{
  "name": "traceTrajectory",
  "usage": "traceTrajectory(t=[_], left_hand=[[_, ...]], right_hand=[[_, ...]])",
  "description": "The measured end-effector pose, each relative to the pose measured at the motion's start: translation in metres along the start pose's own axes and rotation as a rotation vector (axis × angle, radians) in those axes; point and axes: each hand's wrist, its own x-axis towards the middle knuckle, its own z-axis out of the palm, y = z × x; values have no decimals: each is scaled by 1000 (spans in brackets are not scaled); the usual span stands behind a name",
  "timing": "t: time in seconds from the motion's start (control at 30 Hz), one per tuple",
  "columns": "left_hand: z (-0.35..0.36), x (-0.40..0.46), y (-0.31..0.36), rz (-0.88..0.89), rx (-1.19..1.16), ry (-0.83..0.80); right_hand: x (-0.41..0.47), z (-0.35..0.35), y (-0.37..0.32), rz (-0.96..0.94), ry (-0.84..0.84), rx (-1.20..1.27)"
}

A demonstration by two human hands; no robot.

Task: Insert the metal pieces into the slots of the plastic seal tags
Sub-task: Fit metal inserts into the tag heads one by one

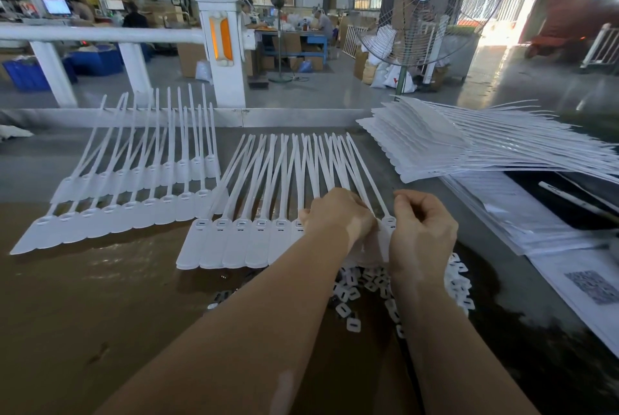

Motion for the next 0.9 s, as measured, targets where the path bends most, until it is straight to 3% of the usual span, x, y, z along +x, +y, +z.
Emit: traceTrajectory(t=[0.27, 0.5, 0.67, 0.9], left_hand=[[-31, -12, -17, 104, -355, -42], [-82, -28, -72, 80, -329, 251], [-99, -32, -110, -10, -142, 502], [-90, -37, -132, -161, -147, 513]], right_hand=[[-6, 1, -3, -77, -99, -90], [-19, 7, 2, -527, -227, -398], [-21, 8, 6, -689, -269, -499], [-22, 7, 7, -752, -373, -634]])
